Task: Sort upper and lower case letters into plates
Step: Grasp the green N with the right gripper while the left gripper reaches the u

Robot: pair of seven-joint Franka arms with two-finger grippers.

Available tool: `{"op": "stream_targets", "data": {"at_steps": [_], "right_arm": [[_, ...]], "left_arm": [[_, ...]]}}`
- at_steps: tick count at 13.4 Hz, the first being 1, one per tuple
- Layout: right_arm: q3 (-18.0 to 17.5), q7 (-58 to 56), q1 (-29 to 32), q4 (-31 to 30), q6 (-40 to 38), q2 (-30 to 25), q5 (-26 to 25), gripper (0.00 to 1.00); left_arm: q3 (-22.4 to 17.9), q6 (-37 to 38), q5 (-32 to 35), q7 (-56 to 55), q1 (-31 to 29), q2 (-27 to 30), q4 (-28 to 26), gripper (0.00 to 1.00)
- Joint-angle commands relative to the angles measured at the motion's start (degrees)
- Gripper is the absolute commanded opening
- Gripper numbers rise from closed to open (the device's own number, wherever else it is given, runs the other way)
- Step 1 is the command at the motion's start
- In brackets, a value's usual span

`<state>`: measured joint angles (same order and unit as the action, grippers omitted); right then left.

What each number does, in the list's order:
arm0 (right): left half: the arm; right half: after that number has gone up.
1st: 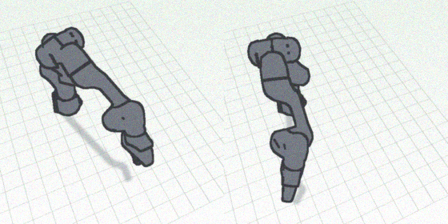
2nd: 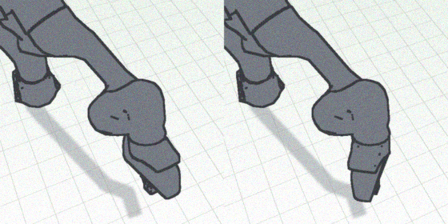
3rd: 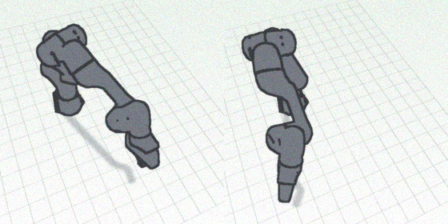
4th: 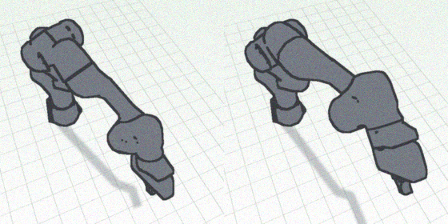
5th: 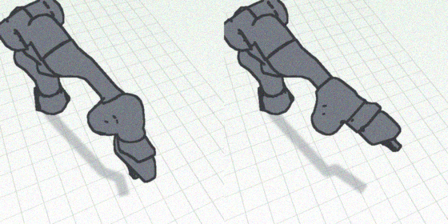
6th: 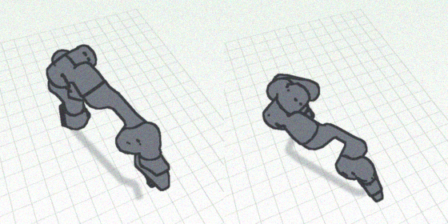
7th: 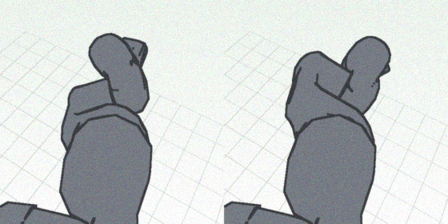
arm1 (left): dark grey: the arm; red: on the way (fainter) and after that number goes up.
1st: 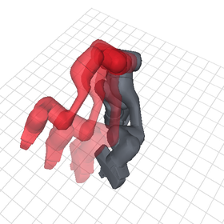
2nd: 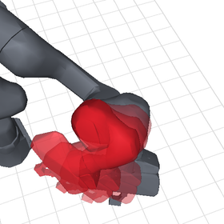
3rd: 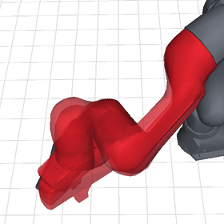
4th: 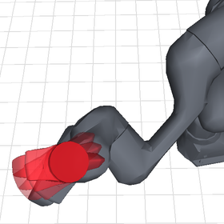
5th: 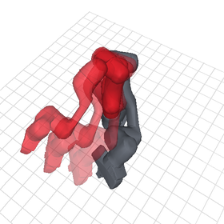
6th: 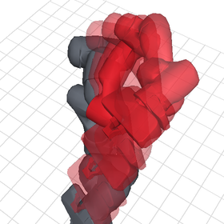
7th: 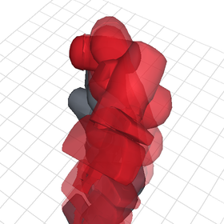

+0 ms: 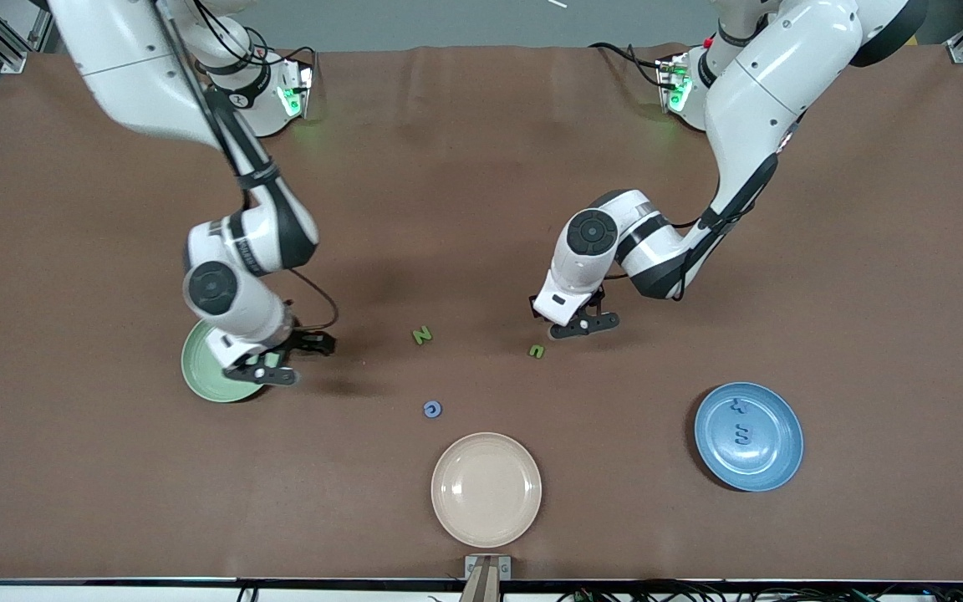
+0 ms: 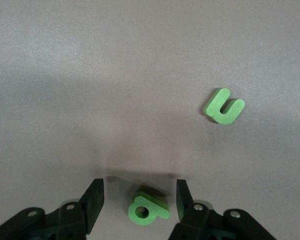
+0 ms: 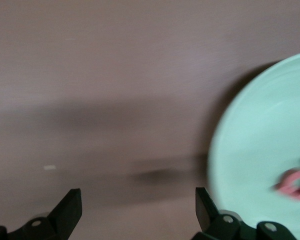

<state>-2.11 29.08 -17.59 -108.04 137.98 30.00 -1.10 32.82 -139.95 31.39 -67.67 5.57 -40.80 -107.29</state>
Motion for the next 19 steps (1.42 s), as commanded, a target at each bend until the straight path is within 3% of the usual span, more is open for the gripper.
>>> {"op": "stream_targets", "data": {"at_steps": [1,3,6,8,11,12,14,16,17,19], "right_arm": [[0.5,12.5,-5.6,4.9,0.2,3.9,-0.1,1.00],[0.5,20.8,-9.6,8.2,0.6,7.2,-0.2,1.00],[0.5,18.0,-12.8,9.4,4.7,9.5,-1.2,1.00],[0.5,10.1,-13.7,9.5,5.7,9.5,-1.1,0.99],[0.4,0.9,-15.1,9.3,6.1,10.0,-0.6,0.96],[0.4,-0.2,-15.8,9.0,7.3,10.0,-0.6,0.92],[0.4,-2.4,-16.3,8.8,7.6,10.3,-0.9,0.78],[0.4,-3.2,-16.7,8.6,7.8,10.7,-1.1,0.73],[0.4,-3.2,-17.0,8.1,7.9,10.8,-1.2,0.71],[0.4,-3.8,-16.9,7.5,8.2,10.7,-1.2,0.67]], "left_arm": [[-0.1,-1.3,1.4,-2.2,0.6,-0.5,-0.3,0.64],[-0.1,-1.3,1.4,-3.0,1.0,-0.6,-0.3,0.61],[-0.2,-1.3,1.4,-3.0,1.1,-0.8,-0.4,0.50],[-0.1,-1.3,1.4,-3.0,1.0,-0.6,-0.7,0.35],[-0.1,-1.3,1.4,-2.6,1.0,-0.5,-0.2,0.03],[-0.1,-1.3,1.4,-2.0,0.9,-0.2,0.0,0.01],[-0.1,-1.1,1.4,-2.0,0.9,-0.2,1.5,0.01],[-0.1,-0.9,1.4,-2.6,1.0,-0.2,2.3,0.03],[-0.1,-0.9,1.3,-2.8,0.8,-0.2,2.5,0.25],[-0.1,-0.8,1.0,-2.9,0.9,-0.3,4.6,0.35]]}}
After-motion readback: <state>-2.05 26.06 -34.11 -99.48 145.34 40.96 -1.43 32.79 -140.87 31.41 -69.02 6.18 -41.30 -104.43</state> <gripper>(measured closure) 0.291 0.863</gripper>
